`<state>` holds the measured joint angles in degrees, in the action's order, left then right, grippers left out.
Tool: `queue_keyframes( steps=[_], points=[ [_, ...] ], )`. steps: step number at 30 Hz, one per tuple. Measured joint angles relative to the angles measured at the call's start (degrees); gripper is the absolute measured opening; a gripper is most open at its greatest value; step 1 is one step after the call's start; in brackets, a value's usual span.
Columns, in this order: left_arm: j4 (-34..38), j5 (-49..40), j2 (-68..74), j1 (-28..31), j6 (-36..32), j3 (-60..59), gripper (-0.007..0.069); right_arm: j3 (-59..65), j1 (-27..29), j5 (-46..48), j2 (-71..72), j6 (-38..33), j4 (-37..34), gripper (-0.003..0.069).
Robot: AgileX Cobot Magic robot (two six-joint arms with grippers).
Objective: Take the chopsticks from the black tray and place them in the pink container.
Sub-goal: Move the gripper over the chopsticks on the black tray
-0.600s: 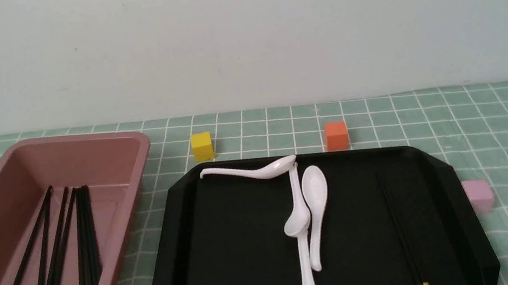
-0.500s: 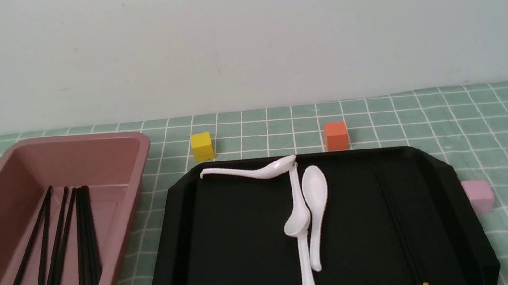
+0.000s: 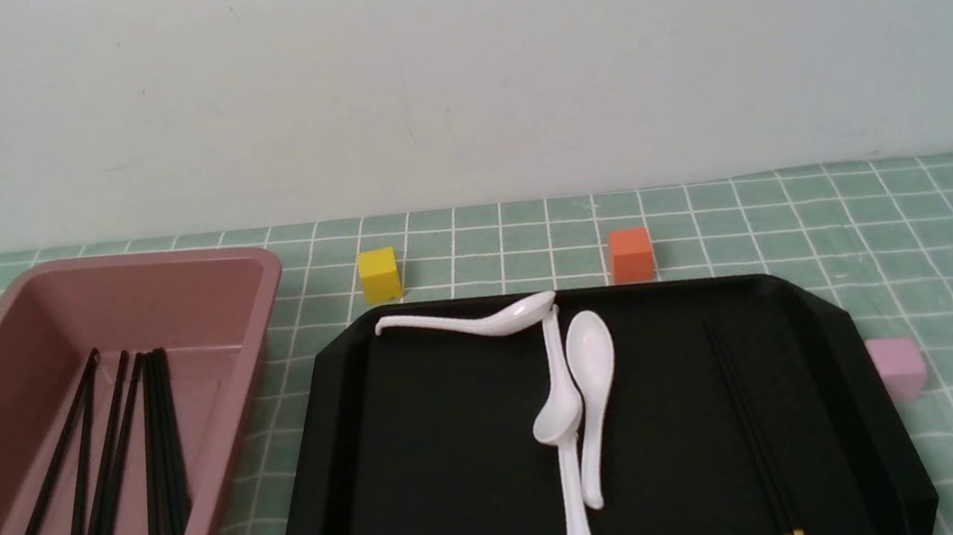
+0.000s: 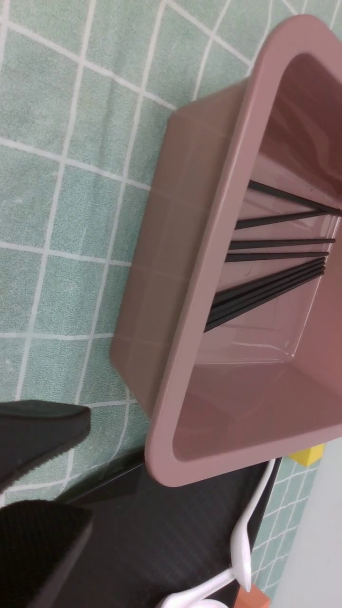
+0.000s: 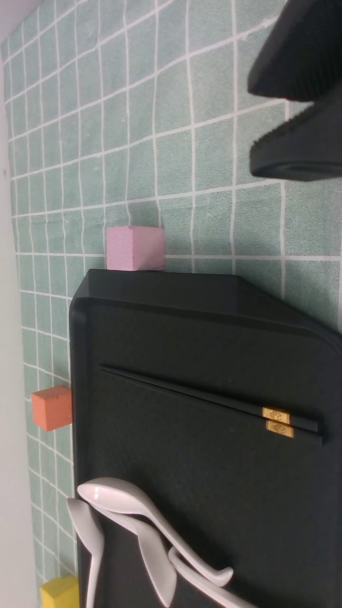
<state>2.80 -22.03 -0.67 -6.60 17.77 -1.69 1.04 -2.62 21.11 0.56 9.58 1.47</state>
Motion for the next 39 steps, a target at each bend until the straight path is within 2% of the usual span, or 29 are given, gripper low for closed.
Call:
queue_keyframes(
  steps=[34, 36, 39],
  points=[
    [0.0, 0.0, 0.0, 0.0, 0.0, 0.0, 0.0239, 0.0, 0.0, -0.4, 0.0, 0.2, 0.4, 0.0233],
    [0.0, 0.0, 0.0, 0.0, 0.0, 0.0, 0.0239, 0.1, 0.0, -1.6, 0.0, 2.5, -2.6, 0.0236],
    [0.0, 0.0, 0.0, 0.0, 0.0, 0.0, 0.0239, 0.3, 0.0, -3.8, 0.0, 9.0, -11.6, 0.0239]
  ],
)
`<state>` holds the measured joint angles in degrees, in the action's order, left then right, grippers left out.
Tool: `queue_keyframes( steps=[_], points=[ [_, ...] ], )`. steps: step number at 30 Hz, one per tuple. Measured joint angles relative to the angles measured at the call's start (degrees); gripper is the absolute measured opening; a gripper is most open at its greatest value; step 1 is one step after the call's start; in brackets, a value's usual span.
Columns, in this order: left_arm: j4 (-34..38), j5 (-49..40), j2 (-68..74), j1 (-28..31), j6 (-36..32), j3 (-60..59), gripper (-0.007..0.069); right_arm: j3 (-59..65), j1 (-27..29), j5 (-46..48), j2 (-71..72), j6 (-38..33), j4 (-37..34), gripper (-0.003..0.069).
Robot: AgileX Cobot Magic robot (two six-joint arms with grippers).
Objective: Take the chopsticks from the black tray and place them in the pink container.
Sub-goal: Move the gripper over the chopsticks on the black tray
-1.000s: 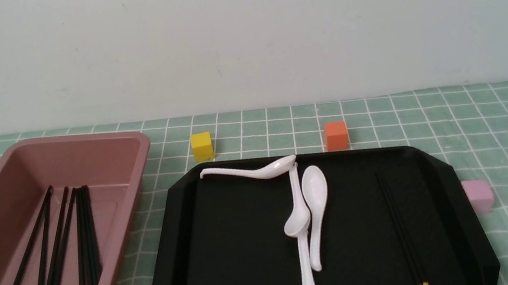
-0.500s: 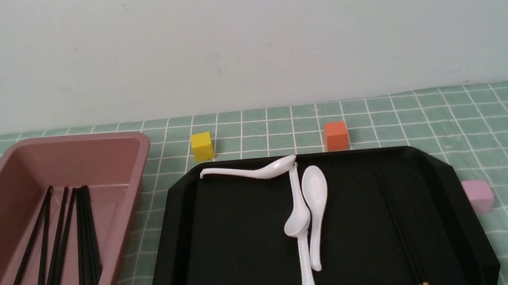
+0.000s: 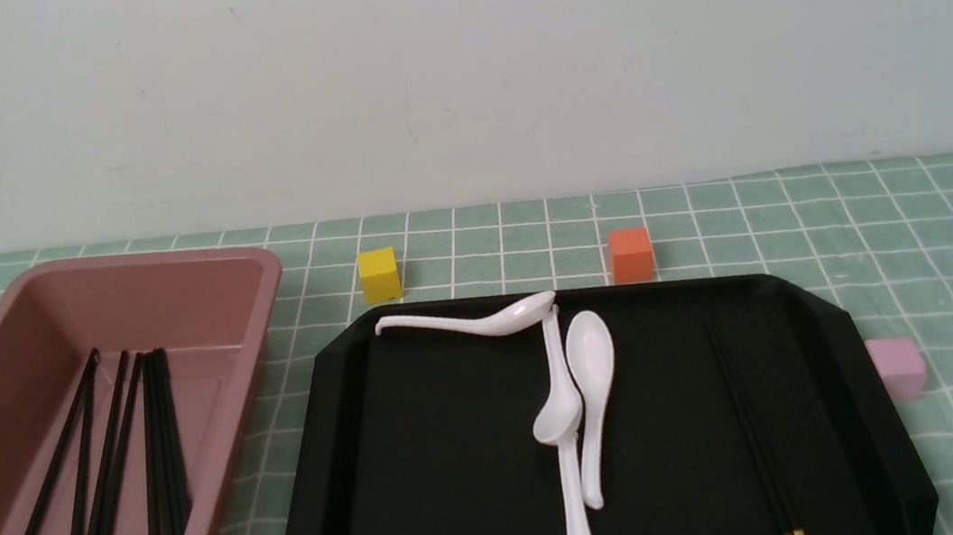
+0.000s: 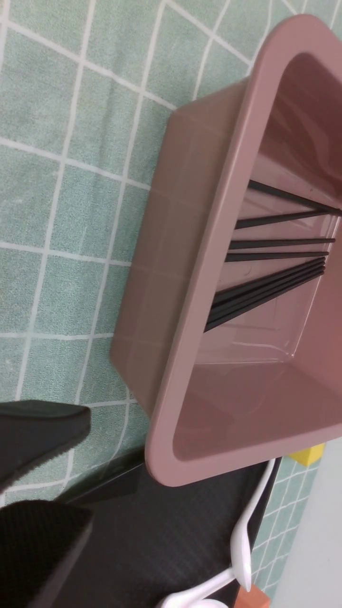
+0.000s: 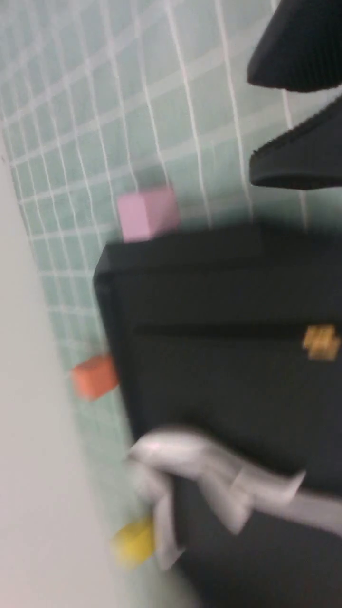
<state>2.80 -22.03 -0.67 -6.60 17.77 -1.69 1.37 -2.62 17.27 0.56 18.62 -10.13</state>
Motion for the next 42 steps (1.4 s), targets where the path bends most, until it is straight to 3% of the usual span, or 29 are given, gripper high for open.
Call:
queue_keyframes(
  steps=[5, 9, 16, 24, 28, 32, 36, 40, 42],
  points=[
    [0.0, 0.0, 0.0, 0.0, 0.0, 0.0, 0.0239, 0.0, 0.0, -4.2, 0.0, 7.9, -13.0, 0.024],
    [0.0, 0.0, 0.0, 0.0, 0.0, 0.0, 0.0239, 0.0, 0.0, -4.5, 0.0, 8.8, -17.3, 0.024],
    [0.0, 0.0, 0.0, 0.0, 0.0, 0.0, 0.0239, 0.0, 0.0, -5.2, 0.0, 8.9, -17.9, 0.024],
    [0.0, 0.0, 0.0, 0.0, 0.0, 0.0, 0.0239, -3.4, 0.0, -12.8, 0.0, 6.2, -16.0, 0.0238],
    [0.0, 0.0, 0.0, 0.0, 0.0, 0.0, 0.0239, -11.3, 0.0, -12.8, -3.2, -0.1, -10.9, 0.015],
    [0.0, 0.0, 0.0, 0.0, 0.0, 0.0, 0.0239, -19.0, 0.0, -4.5, -11.4, -5.6, -6.8, -0.0001],
    [0.0, 0.0, 0.0, 0.0, 0.0, 0.0, 0.0239, -26.0, 0.0, 13.3, -23.8, -8.5, -5.5, -0.001],
    [0.0, 0.0, 0.0, 0.0, 0.0, 0.0, 0.0239, -28.0, 0.0, 22.9, -35.8, -11.7, -7.4, 0.0001],
    [0.0, 0.0, 0.0, 0.0, 0.0, 0.0, 0.0239, -28.2, 0.0, 26.3, -43.6, -17.1, -11.4, 0.0022]
  ],
)
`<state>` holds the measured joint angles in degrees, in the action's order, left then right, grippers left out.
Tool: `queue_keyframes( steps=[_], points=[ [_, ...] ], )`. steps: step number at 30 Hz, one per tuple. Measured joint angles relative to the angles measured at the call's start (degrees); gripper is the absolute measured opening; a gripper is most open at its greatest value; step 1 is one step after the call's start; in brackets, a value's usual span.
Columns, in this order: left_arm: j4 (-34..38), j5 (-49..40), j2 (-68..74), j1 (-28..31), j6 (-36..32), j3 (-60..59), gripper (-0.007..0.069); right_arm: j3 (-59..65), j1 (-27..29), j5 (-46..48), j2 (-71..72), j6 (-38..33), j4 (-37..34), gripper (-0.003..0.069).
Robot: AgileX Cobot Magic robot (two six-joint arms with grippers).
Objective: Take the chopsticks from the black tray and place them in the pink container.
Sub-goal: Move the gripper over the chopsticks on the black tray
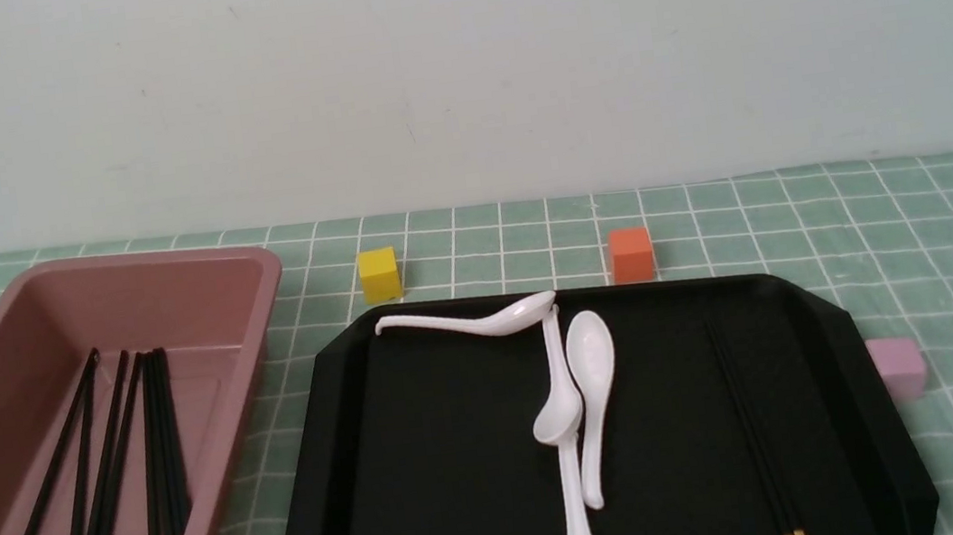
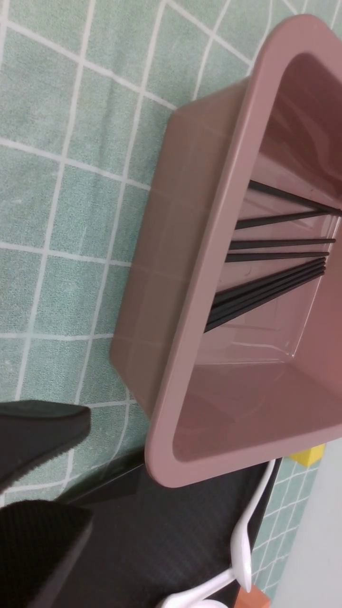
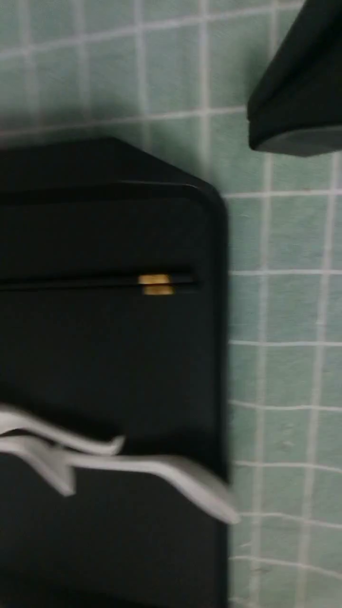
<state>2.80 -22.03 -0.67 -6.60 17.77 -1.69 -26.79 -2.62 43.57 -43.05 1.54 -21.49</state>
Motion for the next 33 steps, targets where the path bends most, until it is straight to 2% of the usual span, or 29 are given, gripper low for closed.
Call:
queue_keyframes(
  steps=[3, 6, 9, 11, 16, 17, 19, 21, 25, 28, 33],
  points=[
    [0.0, 0.0, 0.0, 0.0, 0.0, 0.0, 0.0239, -0.2, 0.0, 1.3, -9.5, -9.2, -7.1, 0.0089],
    [0.0, 0.0, 0.0, 0.0, 0.0, 0.0, 0.0239, -1.6, -1.0, 2.5, -17.6, -19.0, -15.8, 0.0192],
    [0.0, 0.0, 0.0, 0.0, 0.0, 0.0, 0.0239, -3.6, -4.6, 2.4, -23.0, -23.1, -20.7, 0.0251],
    [0.0, 0.0, 0.0, 0.0, 0.0, 0.0, 0.0239, -5.7, -7.5, 1.8, -26.4, -23.0, -20.9, 0.0262],
    [0.0, 0.0, 0.0, 0.0, 0.0, 0.0, 0.0239, -12.8, -16.6, -0.9, -35.3, -12.4, -11.3, 0.027],
    [0.0, 0.0, 0.0, 0.0, 0.0, 0.0, 0.0239, -15.2, -18.9, -0.9, -37.7, -6.8, -6.5, 0.027],
    [0.0, 0.0, 0.0, 0.0, 0.0, 0.0, 0.0239, -17.2, -20.6, -1.0, -40.0, -1.8, -2.2, 0.027],
    [0.0, 0.0, 0.0, 0.0, 0.0, 0.0, 0.0239, -20.9, -22.8, -1.0, -44.4, 7.7, 6.1, 0.027],
    [0.0, 0.0, 0.0, 0.0, 0.0, 0.0, 0.0239, -25.5, -23.7, -1.0, -49.9, 19.2, 15.7, 0.027],
    [0.0, 0.0, 0.0, 0.0, 0.0, 0.0, 0.0239, -27.2, -23.7, -1.2, -52.8, 22.1, 18.8, 0.027],
    [0.0, 0.0, 0.0, 0.0, 0.0, 0.0, 0.0239, -27.8, -23.7, -2.2, -56.7, 23.0, 19.2, 0.027]
  ],
)
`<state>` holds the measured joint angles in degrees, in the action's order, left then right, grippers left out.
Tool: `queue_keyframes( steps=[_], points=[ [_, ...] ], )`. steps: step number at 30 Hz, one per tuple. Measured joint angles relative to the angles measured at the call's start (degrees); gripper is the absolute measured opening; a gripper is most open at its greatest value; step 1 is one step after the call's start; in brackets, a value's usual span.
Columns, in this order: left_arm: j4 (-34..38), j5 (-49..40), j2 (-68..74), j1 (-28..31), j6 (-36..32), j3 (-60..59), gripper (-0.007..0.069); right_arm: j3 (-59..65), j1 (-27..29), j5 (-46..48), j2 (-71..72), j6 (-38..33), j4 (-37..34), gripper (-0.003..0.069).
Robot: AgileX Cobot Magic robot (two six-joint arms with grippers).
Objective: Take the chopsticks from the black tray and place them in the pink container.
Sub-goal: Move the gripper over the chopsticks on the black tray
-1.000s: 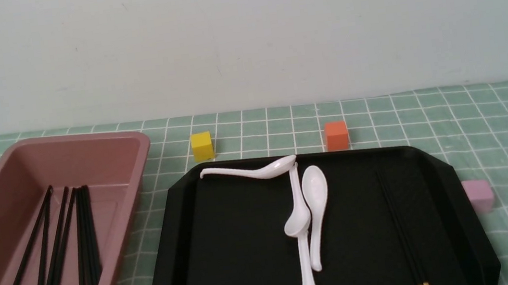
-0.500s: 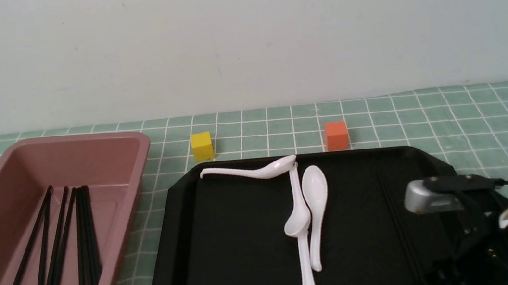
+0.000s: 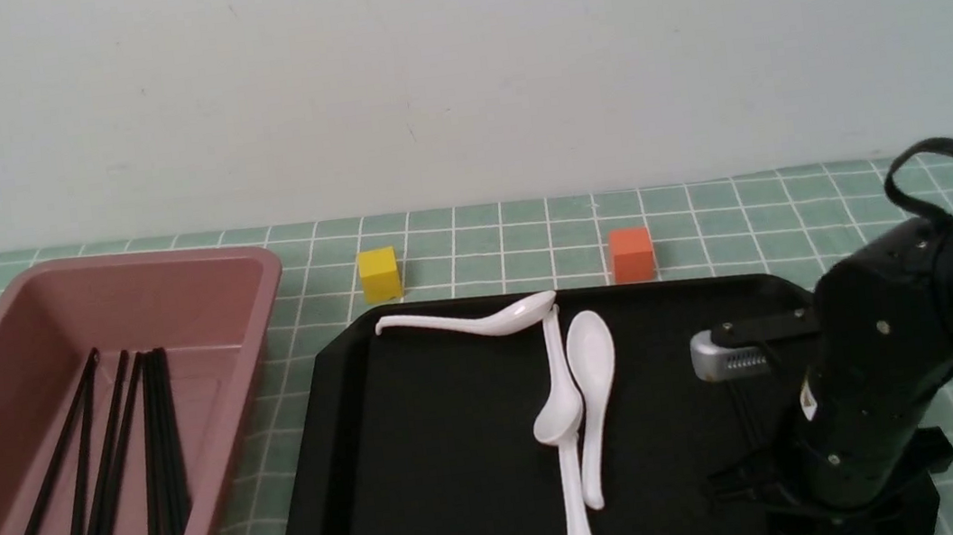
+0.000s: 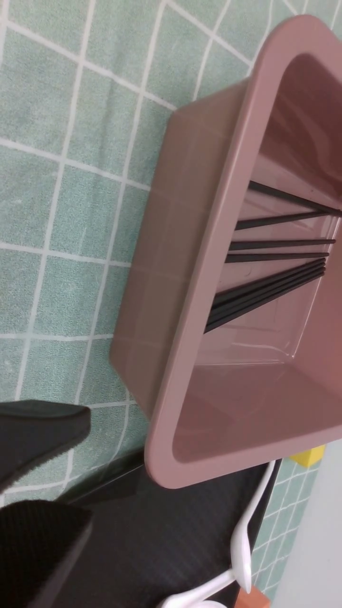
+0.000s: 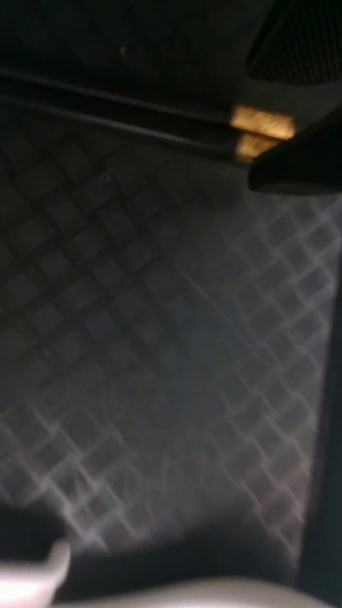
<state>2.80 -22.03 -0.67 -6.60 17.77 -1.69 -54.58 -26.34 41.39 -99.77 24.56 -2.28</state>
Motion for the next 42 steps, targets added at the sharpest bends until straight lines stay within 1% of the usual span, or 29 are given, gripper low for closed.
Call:
queue_keyframes(
  steps=[4, 12, 14, 15, 16, 17, 18, 24, 28, 30, 34, 36, 38, 42],
  points=[
    [0.0, 0.0, 0.0, 0.0, 0.0, 0.0, 0.0239, -0.4, 0.0, -0.7, -2.8, 0.1, 0.3, 0.027],
    [0.0, 0.0, 0.0, 0.0, 0.0, 0.0, 0.0239, -1.1, 0.0, 0.1, -3.7, 1.0, 0.4, 0.0266],
    [0.0, 0.0, 0.0, 0.0, 0.0, 0.0, 0.0239, -1.1, 0.0, 0.3, -3.7, 1.1, 0.7, 0.0233],
    [0.0, 0.0, 0.0, 0.0, 0.0, 0.0, 0.0239, -1.1, 0.0, 0.3, -3.7, 1.1, 0.7, 0.0229],
    [0.0, 0.0, 0.0, 0.0, 0.0, 0.0, 0.0239, -1.1, 0.0, 0.4, -3.7, 1.2, 1.2, 0.0184],
    [0.0, 0.0, 0.0, 0.0, 0.0, 0.0, 0.0239, -1.1, 0.0, 0.5, -3.7, 1.2, 1.5, 0.0156],
    [0.0, 0.0, 0.0, 0.0, 0.0, 0.0, 0.0239, -1.1, 0.0, 0.5, -3.7, 1.2, 1.7, 0.0145],
    [0.0, 0.0, 0.0, 0.0, 0.0, 0.0, 0.0239, -0.7, 0.0, 1.5, -2.3, 1.2, 1.9, 0.0147],
    [0.0, 0.0, 0.0, 0.0, 0.0, 0.0, 0.0239, -0.7, 0.0, 4.3, 2.0, 1.2, 1.9, 0.0147],
    [0.0, 0.0, 0.0, 0.0, 0.0, 0.0, 0.0239, -2.0, 0.0, 7.2, 6.0, 1.1, 1.4, 0.0147],
    [0.0, 0.0, 0.0, 0.0, 0.0, 0.0, 0.0239, -5.7, 0.0, 10.9, 10.9, -1.1, -2.1, 0.0147],
    [0.0, 0.0, 0.0, 0.0, 0.0, 0.0, 0.0239, -10.1, -0.8, 12.2, 14.0, -5.7, -7.9, 0.0147],
    [0.0, 0.0, 0.0, 0.0, 0.0, 0.0, 0.0239, -13.2, -2.2, 12.3, 14.6, -8.8, -11.7, 0.0147],
    [0.0, 0.0, 0.0, 0.0, 0.0, 0.0, 0.0239, -21.5, -6.4, 10.8, 12.6, -15.2, -20.9, 0.0147]
  ],
)
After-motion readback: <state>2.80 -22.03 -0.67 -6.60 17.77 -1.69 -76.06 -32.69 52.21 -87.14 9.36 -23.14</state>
